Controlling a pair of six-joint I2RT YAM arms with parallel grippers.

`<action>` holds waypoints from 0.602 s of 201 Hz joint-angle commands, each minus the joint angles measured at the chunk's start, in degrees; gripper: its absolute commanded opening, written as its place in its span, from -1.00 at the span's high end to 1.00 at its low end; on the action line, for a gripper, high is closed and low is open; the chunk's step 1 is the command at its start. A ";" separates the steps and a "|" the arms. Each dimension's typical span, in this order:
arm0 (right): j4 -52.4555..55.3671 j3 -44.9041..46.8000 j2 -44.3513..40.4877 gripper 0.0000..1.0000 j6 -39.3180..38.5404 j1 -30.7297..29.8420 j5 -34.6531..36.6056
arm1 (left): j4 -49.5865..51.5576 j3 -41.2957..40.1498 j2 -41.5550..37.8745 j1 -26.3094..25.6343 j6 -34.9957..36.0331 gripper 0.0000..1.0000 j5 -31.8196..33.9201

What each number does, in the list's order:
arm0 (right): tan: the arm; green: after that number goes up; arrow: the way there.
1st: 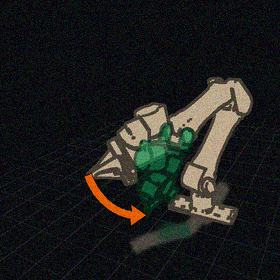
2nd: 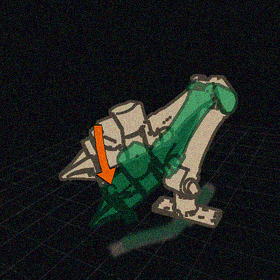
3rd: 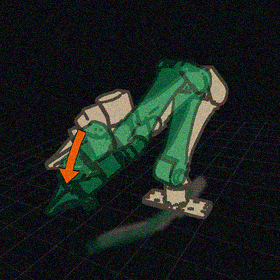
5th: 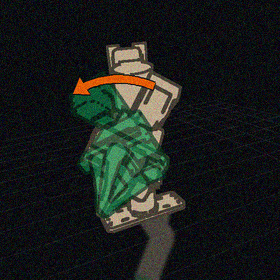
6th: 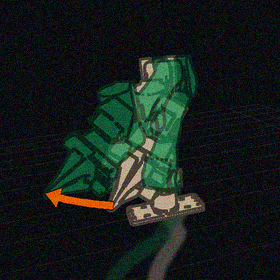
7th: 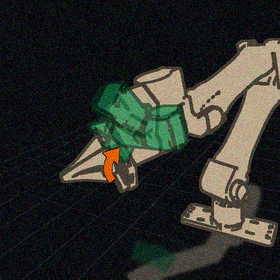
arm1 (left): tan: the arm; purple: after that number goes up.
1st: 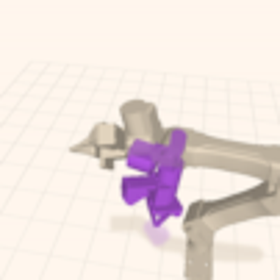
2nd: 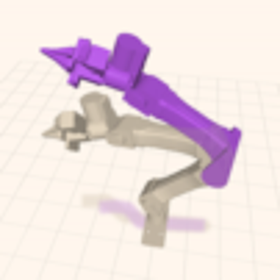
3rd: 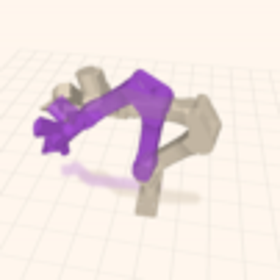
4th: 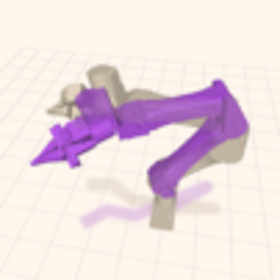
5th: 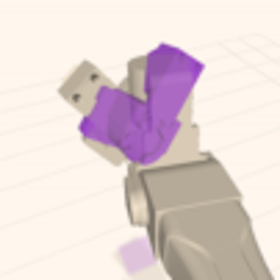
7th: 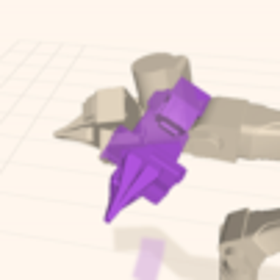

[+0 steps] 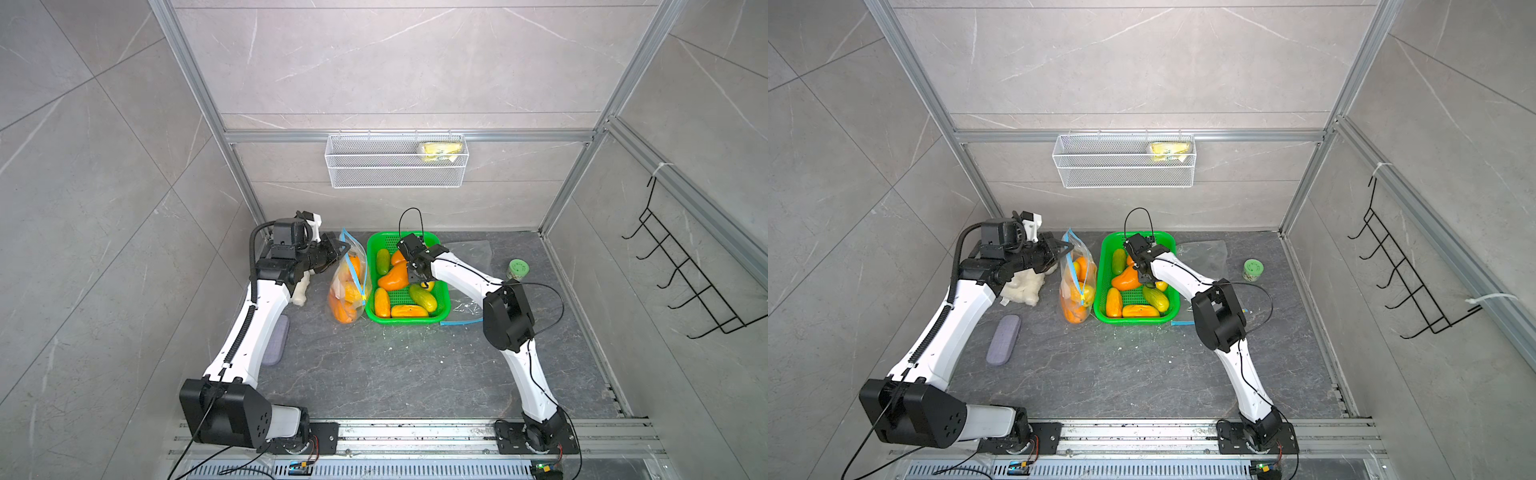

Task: Place the mango in a zip-top bag and seal the zipper
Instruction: Pick up the mango from the basket.

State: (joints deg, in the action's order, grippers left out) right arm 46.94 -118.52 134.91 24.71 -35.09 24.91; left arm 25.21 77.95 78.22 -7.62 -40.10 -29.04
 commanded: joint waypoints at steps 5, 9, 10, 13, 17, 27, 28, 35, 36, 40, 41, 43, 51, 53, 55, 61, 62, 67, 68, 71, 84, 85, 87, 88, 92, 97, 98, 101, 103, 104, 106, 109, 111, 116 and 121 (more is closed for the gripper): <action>7.36 -4.88 4.78 -0.25 1.61 0.20 3.41 | -1.94 -0.05 -2.85 0.41 1.16 1.00 -0.52; 7.41 -5.11 5.23 -0.25 1.63 0.24 3.24 | -1.80 -0.04 -2.88 0.41 1.17 1.00 -0.42; 7.39 -5.17 5.30 -0.25 1.65 0.22 3.14 | -1.77 -0.01 -2.89 0.41 1.17 1.00 -0.37; 7.38 -5.38 5.55 -0.25 1.61 0.20 2.91 | -1.68 0.00 -2.89 0.42 1.24 1.00 -0.26; 7.38 -5.51 5.87 -0.25 1.61 0.27 2.83 | -1.61 0.02 -2.96 0.41 1.33 1.00 -0.22; 7.68 -6.33 6.92 -0.25 1.54 0.20 2.20 | -1.56 0.00 -2.99 0.50 1.37 1.00 -0.20; 7.66 -6.40 6.98 -0.25 1.55 0.20 2.10 | -1.56 -0.04 -2.98 0.50 1.40 1.00 -0.17; 7.32 -6.59 7.35 -0.24 1.32 0.30 1.09 | -1.49 -0.02 -2.98 0.50 1.41 1.00 -0.18; 7.26 -6.61 7.41 -0.24 1.27 0.29 0.93 | -1.53 0.00 -2.98 0.50 1.42 1.00 -0.21; 7.22 -6.78 7.64 -0.21 1.25 0.33 0.56 | -1.56 -0.08 -2.93 0.50 1.27 1.00 -0.17; 7.21 -6.80 7.64 -0.20 1.28 0.31 0.44 | -1.52 -0.08 -2.91 0.50 1.30 1.00 -0.16; 7.18 -6.88 7.65 -0.19 1.26 0.34 0.35 | -1.54 -0.08 -2.90 0.50 1.39 1.00 -0.17; 6.69 -6.63 7.35 -0.09 1.28 0.29 -0.17 | -1.33 0.01 -2.89 0.58 1.50 1.00 -0.20; 6.44 -6.52 7.16 -0.05 1.19 0.29 -0.42 | -1.31 0.01 -2.85 0.59 1.55 1.00 -0.20; 6.29 -6.45 7.05 -0.03 1.12 0.33 -0.53 | -1.24 0.01 -2.82 0.59 1.52 1.00 -0.18; 5.56 -5.81 6.35 0.05 1.02 0.24 -0.88 | -1.17 0.02 -2.85 0.63 1.57 1.00 -0.19; 5.42 -5.69 6.16 0.06 1.03 0.27 -0.90 | -1.20 0.06 -2.83 0.65 1.54 1.00 -0.21; 4.58 -4.88 5.17 0.13 0.97 0.32 -0.98 | -1.13 0.01 -2.89 0.67 1.61 1.00 -0.17; 4.35 -4.66 4.92 0.15 0.96 0.26 -0.99 | -1.13 0.05 -2.89 0.67 1.65 1.00 -0.20; 3.63 -3.98 4.13 0.20 0.91 0.22 -1.24 | -1.15 0.03 -2.89 0.67 1.57 1.00 -0.16; -1.54 1.05 -1.06 0.31 0.05 0.20 -3.20 | -1.06 0.14 -2.89 0.76 1.64 1.00 -0.22; -2.00 1.52 -1.54 0.31 -0.02 0.24 -3.38 | -1.05 0.16 -2.89 0.76 1.67 1.00 -0.22; -2.88 2.52 -2.63 0.32 -0.08 0.19 -3.73 | -1.11 0.13 -2.85 0.76 1.68 1.00 -0.19; -3.42 3.04 -3.16 0.32 -0.13 0.19 -3.90 | -1.08 0.11 -2.87 0.76 1.69 1.00 -0.16; -5.69 5.18 -5.42 0.33 -0.51 0.20 -5.00 | -1.04 0.17 -2.89 0.76 1.59 1.00 -0.15; -8.90 8.13 -8.52 0.34 -1.06 0.19 -6.61 | -1.12 0.15 -2.89 0.76 1.48 1.00 -0.21; -9.50 8.79 -8.83 0.34 -1.15 0.20 -7.01 | -1.12 0.12 -2.89 0.76 1.50 1.00 -0.18; -11.65 10.74 -11.20 0.34 -1.35 0.20 -8.11 | -1.13 0.21 -2.89 0.76 1.57 1.00 -0.20; -13.20 12.10 -12.62 0.34 -1.58 0.20 -8.91 | -1.13 0.19 -2.89 0.76 1.55 1.00 -0.18; -13.98 12.84 -13.34 0.34 -1.67 0.15 -9.35 | -1.17 0.14 -2.89 0.76 1.53 1.00 -0.21; -14.77 13.56 -14.05 0.34 -1.77 0.13 -9.83 | -1.21 0.16 -2.89 0.76 1.48 1.00 -0.18; -17.45 15.71 -16.31 0.34 -2.01 0.11 -11.23 | -1.26 0.18 -2.85 0.76 1.44 1.00 -0.22; -19.35 17.41 -17.83 0.34 -2.20 0.07 -12.30 | -1.36 0.18 -2.88 0.76 1.43 1.00 -0.29; -24.65 21.62 -21.67 0.34 -2.72 0.00 -15.21 | -1.52 0.04 -2.81 0.76 1.29 1.00 -0.38; -30.44 25.82 -25.37 0.34 -2.99 -0.10 -18.32 | -1.69 -0.02 -2.80 0.76 1.17 1.00 -0.43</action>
State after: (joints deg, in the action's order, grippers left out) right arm 38.30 -104.71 127.48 24.12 -34.79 19.05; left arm 25.50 77.41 77.69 -7.11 -39.66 -28.67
